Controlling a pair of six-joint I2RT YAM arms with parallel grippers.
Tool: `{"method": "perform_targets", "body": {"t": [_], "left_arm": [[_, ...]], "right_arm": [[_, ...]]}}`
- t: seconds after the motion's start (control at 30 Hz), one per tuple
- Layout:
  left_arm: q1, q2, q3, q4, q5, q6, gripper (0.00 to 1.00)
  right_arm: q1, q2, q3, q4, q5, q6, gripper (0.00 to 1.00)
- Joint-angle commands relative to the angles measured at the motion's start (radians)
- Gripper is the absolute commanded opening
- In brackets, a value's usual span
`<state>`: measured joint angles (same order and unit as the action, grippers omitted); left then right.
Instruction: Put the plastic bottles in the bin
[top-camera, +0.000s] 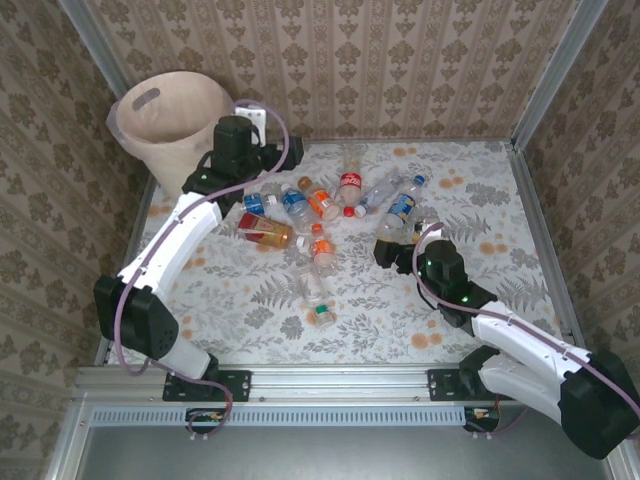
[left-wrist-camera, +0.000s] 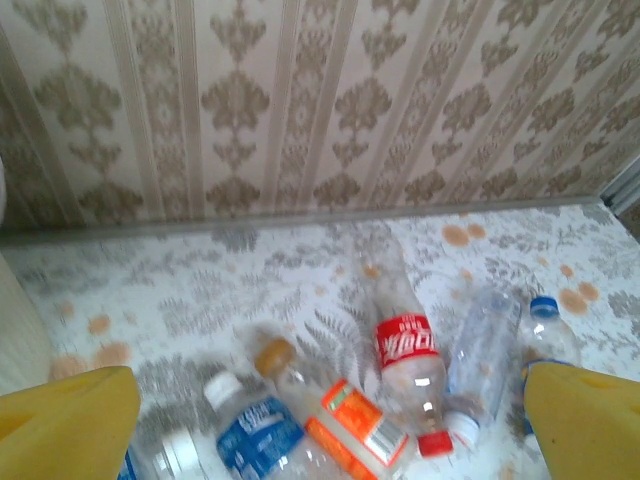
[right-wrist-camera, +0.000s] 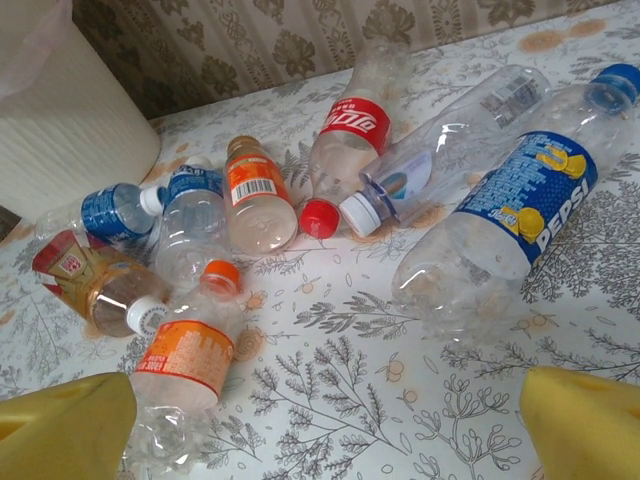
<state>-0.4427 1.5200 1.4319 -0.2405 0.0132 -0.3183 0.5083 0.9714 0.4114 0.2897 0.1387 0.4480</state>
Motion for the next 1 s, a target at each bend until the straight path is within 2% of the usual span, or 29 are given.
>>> {"method": "perform_targets", "body": {"t": [0.0, 0.13, 0.33, 0.6, 0.77, 0.9, 0.97], "left_arm": [[-0.008, -0.065, -0.057, -0.017, -0.009, -0.125, 1.0], [-0.043, -0.111, -0.152, -0.111, -0.083, -0.248, 1.0], [-0.059, -0.164, -0.294, -0.201, -0.084, -0.372, 1.0], [-0.128, -0.172, -0.404, -0.272, -0.072, -0.477, 1.0], [-0.1, -0.129, -0.408, -0.31, -0.094, -0.524, 1.0], [-0.065, -0.094, -0.395, -0.272, -0.097, -0.564, 1.0], [-0.056, -0.072, -0.383, -0.258, -0.133, -0.61, 1.0]], "right_arm": [[-0.004, 0.024, -0.006, 0.043, -0.06, -0.012, 1.0], [-0.001, 0.068, 0.007, 0.056, -0.078, -0.004, 1.0], [0.006, 0.126, 0.034, 0.088, -0.082, 0.014, 1.0], [0.012, 0.192, 0.06, 0.111, -0.079, 0.026, 1.0], [0.019, 0.223, 0.08, 0.109, -0.099, 0.01, 1.0], [0.026, 0.229, 0.084, 0.109, -0.097, 0.009, 1.0], [0.027, 0.224, 0.082, 0.11, -0.09, 0.009, 1.0]]}}
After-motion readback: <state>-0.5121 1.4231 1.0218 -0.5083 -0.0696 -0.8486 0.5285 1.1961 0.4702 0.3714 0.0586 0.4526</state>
